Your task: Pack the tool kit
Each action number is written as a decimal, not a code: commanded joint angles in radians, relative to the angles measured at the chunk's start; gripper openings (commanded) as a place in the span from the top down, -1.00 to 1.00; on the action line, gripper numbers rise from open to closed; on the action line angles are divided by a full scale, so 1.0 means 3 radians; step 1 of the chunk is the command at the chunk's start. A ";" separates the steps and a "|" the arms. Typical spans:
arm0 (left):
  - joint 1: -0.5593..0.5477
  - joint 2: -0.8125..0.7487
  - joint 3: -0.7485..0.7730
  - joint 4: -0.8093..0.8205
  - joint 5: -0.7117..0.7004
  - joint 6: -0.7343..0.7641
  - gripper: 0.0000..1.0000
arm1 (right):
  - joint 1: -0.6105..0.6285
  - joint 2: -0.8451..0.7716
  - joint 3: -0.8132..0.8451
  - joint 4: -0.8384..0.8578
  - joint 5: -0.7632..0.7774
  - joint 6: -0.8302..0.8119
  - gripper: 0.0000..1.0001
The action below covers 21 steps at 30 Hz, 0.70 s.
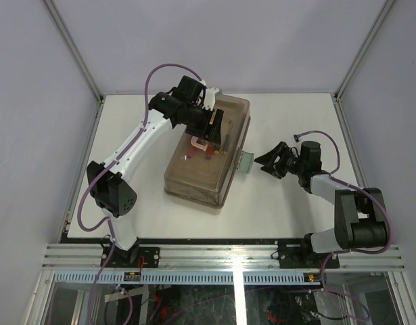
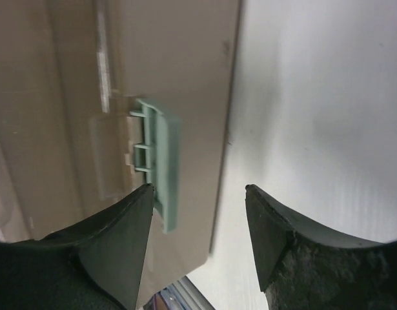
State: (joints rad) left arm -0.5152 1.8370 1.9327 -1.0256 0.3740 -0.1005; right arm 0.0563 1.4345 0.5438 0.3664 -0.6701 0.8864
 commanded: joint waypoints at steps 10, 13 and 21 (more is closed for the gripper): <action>-0.0071 0.0118 0.0113 -0.0048 0.0081 0.0002 -0.28 | -0.0003 -0.0050 -0.0104 0.0334 0.0182 0.0160 -0.30; -0.0085 0.0121 0.0104 -0.0048 0.0051 0.0010 -0.29 | -0.0004 0.0026 -0.0056 0.0188 0.0311 0.0077 -0.29; -0.0139 0.0127 0.0123 -0.0048 -0.0031 0.0036 -0.29 | 0.0025 0.0641 0.0315 0.0143 0.0272 0.0016 -0.26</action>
State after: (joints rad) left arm -0.5266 1.8530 1.9408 -1.0302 0.3462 -0.0978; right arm 0.0563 1.5436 0.5579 0.3813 -0.5842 0.9123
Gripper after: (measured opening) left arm 0.644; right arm 0.634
